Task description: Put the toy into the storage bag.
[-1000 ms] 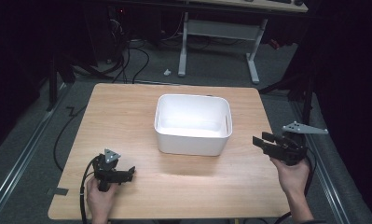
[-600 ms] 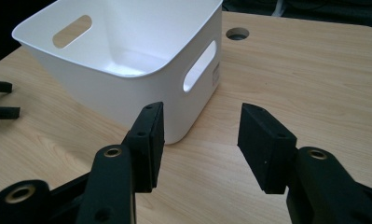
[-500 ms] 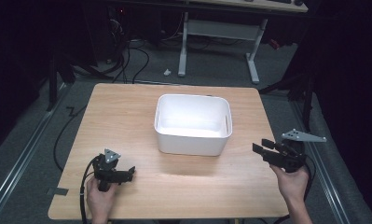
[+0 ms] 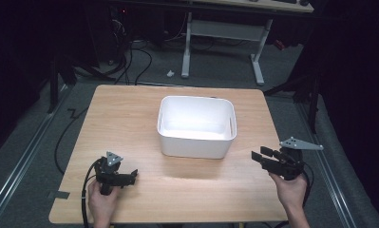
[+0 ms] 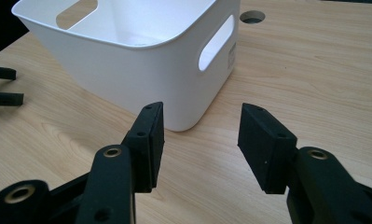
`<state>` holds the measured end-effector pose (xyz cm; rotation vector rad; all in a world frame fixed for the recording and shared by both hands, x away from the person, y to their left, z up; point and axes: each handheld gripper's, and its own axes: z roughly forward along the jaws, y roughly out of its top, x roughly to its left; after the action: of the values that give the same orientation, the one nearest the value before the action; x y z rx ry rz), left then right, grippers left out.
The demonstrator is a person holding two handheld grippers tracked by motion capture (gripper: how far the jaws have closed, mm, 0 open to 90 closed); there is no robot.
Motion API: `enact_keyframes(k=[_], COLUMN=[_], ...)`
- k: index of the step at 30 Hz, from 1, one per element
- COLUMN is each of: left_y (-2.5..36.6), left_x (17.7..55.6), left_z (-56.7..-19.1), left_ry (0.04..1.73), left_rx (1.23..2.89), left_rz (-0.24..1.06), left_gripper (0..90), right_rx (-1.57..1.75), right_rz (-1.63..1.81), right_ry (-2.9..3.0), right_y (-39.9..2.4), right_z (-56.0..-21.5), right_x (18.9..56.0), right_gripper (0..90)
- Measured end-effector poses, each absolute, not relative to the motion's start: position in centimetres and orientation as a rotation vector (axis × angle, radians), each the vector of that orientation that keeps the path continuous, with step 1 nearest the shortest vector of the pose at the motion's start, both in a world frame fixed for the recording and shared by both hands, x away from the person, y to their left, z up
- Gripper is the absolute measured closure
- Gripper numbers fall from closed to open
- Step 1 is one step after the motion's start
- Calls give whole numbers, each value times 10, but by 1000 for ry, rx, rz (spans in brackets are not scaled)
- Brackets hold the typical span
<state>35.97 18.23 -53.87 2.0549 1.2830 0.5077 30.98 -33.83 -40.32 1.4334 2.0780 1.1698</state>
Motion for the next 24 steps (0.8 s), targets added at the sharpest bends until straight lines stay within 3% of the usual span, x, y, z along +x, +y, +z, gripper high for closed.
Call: enact_keyframes(k=[24], left_y=[182], left_x=[360], left_z=[-539], left_ry=[1283], left_rx=[2055], left_rz=[508], left_gripper=[4], right_rx=[1447], right_rz=[1135], right_ry=[2143], right_y=[-328], right_z=[-435], right_x=[310], right_gripper=[507])
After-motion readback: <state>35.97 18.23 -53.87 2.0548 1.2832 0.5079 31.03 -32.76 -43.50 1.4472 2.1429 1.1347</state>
